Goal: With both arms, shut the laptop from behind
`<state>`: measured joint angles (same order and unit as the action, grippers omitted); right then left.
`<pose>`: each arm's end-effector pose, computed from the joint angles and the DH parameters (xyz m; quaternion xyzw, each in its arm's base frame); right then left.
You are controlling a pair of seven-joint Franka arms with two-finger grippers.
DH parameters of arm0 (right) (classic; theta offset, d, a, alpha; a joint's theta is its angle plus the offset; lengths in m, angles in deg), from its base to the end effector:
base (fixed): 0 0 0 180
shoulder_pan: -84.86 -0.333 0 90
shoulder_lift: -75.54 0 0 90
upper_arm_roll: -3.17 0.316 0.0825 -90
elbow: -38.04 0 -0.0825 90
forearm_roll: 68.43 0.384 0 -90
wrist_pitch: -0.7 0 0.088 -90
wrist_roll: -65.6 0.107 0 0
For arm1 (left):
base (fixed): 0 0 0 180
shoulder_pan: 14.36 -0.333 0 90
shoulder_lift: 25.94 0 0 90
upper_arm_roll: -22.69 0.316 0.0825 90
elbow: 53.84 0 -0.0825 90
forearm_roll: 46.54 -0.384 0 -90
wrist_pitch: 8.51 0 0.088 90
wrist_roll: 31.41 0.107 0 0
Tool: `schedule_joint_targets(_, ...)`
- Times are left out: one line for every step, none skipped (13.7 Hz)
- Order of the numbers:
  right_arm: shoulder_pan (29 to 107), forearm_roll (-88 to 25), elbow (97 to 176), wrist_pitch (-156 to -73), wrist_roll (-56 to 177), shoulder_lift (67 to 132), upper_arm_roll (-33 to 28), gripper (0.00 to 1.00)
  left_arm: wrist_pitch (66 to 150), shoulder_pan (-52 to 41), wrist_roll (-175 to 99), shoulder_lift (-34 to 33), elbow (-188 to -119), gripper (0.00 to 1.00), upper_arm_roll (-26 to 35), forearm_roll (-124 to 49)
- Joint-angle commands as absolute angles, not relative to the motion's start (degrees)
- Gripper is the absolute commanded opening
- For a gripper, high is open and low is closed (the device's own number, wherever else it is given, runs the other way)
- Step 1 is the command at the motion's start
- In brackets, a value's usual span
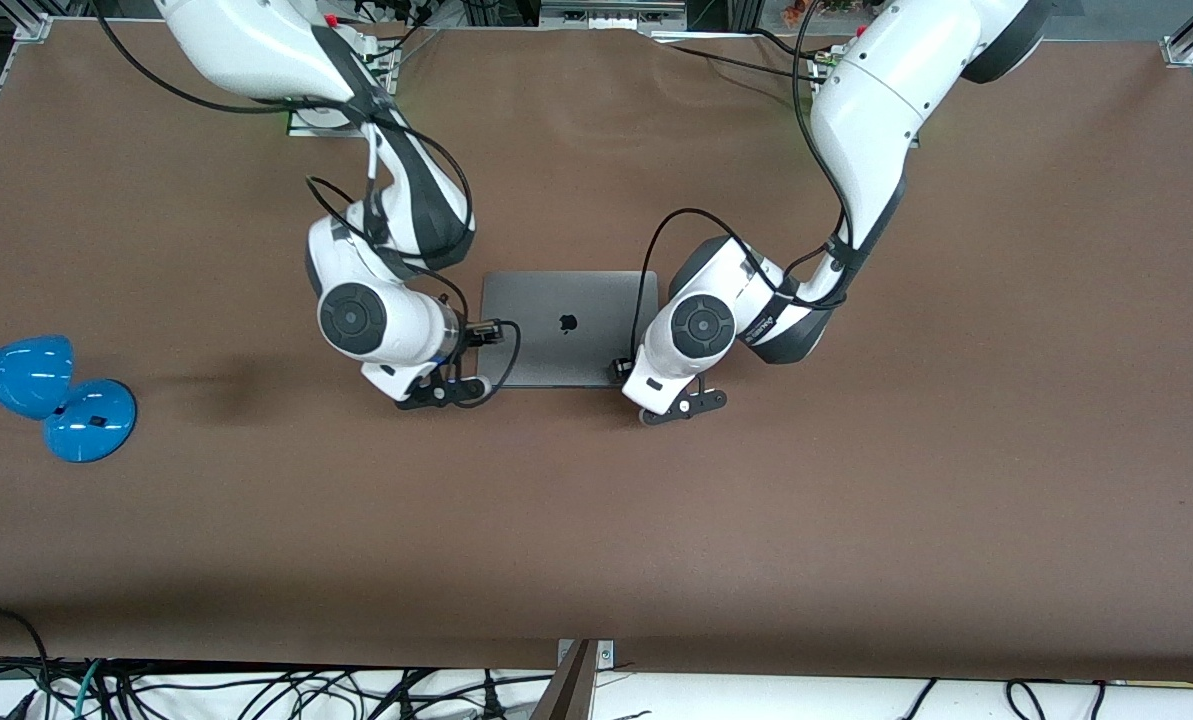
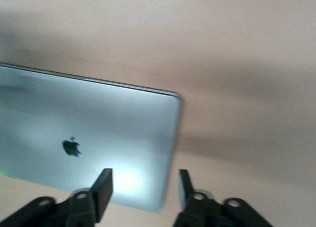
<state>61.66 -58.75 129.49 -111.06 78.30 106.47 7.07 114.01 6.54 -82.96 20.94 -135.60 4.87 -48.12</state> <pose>0.5930 0.3099 0.3062 -0.9879 -0.0829 0.1181 0.0561 0.5861 -0.4150 0.2180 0.9834 0.1454 -0.0977 0.0476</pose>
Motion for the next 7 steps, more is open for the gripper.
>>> schedule_joint_targets(64.45, -61.13, 129.97, -106.19, 77.38, 100.61, 7.22, 1.0, 110.16, 6.29, -84.06, 12.67, -139.96, 1.0, 4.93, -50.06)
schedule_joint_targets(65.86, -61.05, 129.97, -104.61, 76.94, 98.77, 7.22, 1.0, 108.75, 6.2, -83.62, 10.04, -141.37, 1.0, 4.93, -50.06)
schedule_joint_targets(66.57, -61.31, 129.97, -103.81, 75.98, 96.92, 7.22, 1.0, 107.87, 6.2, -83.62, 7.49, -142.86, 1.0, 4.93, -50.06)
schedule_joint_targets(67.19, -62.35, 129.97, -103.11, 75.62, 94.99, 7.04, 1.0, 107.25, 5.86, -83.53, 5.11, -144.44, 1.0, 4.85, -50.06)
schedule_joint_targets(68.58, -63.93, 129.97, -102.41, 75.53, 93.05, 7.04, 1.0, 106.37, 5.33, -83.27, 3.0, -145.59, 1.0, 4.67, -50.06)
schedule_joint_targets(69.73, -64.73, 129.97, -102.22, 75.53, 91.38, 7.04, 1.0, 104.8, 5.15, -81.87, 1.24, -146.12, 1.0, 4.67, -50.06)
schedule_joint_targets(71.13, -64.74, 129.97, -101.61, 75.53, 89.54, 7.04, 1.0, 102.52, 4.71, -80.47, -0.61, -146.21, 1.0, 4.67, -50.06)
